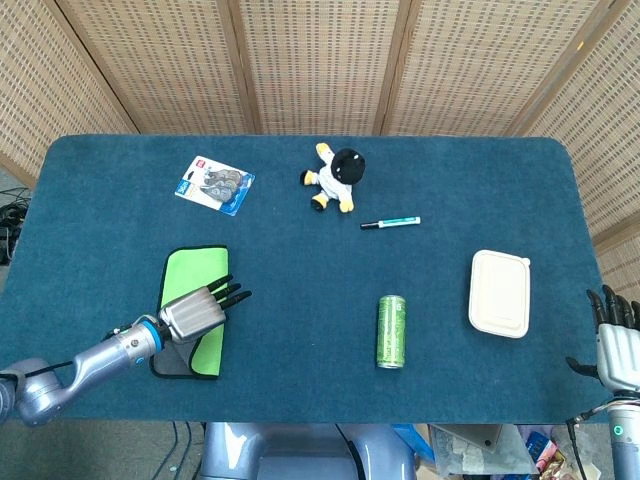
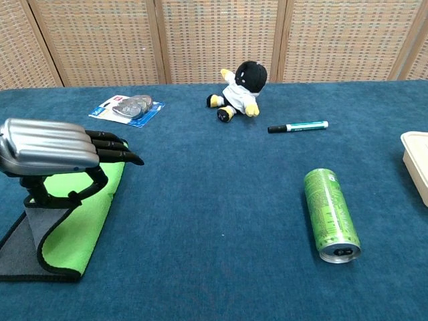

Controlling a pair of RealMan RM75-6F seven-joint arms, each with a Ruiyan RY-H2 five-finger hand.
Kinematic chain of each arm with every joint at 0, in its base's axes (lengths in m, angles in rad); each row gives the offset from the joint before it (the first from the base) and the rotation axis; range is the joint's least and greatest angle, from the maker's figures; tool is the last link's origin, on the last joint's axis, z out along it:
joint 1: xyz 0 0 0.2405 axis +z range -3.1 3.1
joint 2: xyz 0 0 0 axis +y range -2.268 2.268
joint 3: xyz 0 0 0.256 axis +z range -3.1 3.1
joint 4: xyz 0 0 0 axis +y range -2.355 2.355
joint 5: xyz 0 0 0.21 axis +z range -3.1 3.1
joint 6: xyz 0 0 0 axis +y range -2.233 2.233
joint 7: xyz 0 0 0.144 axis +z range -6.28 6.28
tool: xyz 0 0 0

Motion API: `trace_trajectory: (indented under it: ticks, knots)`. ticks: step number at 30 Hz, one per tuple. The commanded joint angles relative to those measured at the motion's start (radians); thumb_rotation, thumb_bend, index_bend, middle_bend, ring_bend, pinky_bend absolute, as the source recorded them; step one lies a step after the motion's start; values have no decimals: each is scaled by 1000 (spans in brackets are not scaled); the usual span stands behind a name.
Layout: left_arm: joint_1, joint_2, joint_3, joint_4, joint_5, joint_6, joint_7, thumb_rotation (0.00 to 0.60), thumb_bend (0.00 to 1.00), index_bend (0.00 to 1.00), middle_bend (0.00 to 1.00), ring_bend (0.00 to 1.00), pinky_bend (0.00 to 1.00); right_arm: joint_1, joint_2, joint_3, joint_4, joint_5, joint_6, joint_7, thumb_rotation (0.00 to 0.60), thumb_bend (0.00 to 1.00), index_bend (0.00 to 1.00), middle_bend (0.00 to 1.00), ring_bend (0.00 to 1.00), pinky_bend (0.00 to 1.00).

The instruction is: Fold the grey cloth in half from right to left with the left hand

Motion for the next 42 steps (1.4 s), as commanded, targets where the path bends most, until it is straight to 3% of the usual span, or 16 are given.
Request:
trace_trajectory:
  ticks: [1, 9, 20, 22, 23, 26, 28, 33, 42]
  knots:
    - [21, 39, 17, -33, 18, 29, -9, 600, 435, 644, 0, 0, 0, 0, 0, -1, -4, -3, 3, -3, 600, 0, 0, 0, 0, 0]
    - [65, 106, 67, -88, 62, 51, -22, 600, 435, 644, 0, 0, 0, 0, -1, -10, -20, -19, 12, -24, 600, 0, 0, 0, 0, 0]
    - [124, 118, 100, -71, 92, 70, -15, 600, 435, 627, 0, 0, 0, -1, -3, -19, -35, -31, 19, -43, 600, 0, 0, 0, 0, 0]
    - [131, 116, 104, -65, 94, 70, -18, 600, 435, 569, 0, 0, 0, -1, -3, -20, -36, -33, 19, -44, 600, 0, 0, 0, 0, 0]
    - [140, 115, 111, -58, 92, 67, -21, 600, 435, 493, 0, 0, 0, -1, -3, -22, -36, -35, 18, -45, 600, 0, 0, 0, 0, 0]
    - [155, 113, 114, -49, 88, 68, -19, 600, 433, 143, 0, 0, 0, -1, -4, -23, -37, -37, 18, -48, 600, 0, 0, 0, 0, 0]
    - [165, 114, 116, -49, 86, 71, -30, 600, 420, 13, 0, 0, 0, -1, -4, -25, -39, -39, 19, -50, 600, 0, 0, 0, 0, 0]
    - [190, 115, 133, -26, 134, 128, -109, 600, 325, 0, 0, 0, 0, -2, -5, -28, -45, -46, 22, -56, 600, 0, 0, 0, 0, 0]
    - [240, 196, 181, -38, 157, 185, -187, 600, 277, 0, 0, 0, 0, -4, -2, -34, -57, -60, 29, -59, 600, 0, 0, 0, 0, 0]
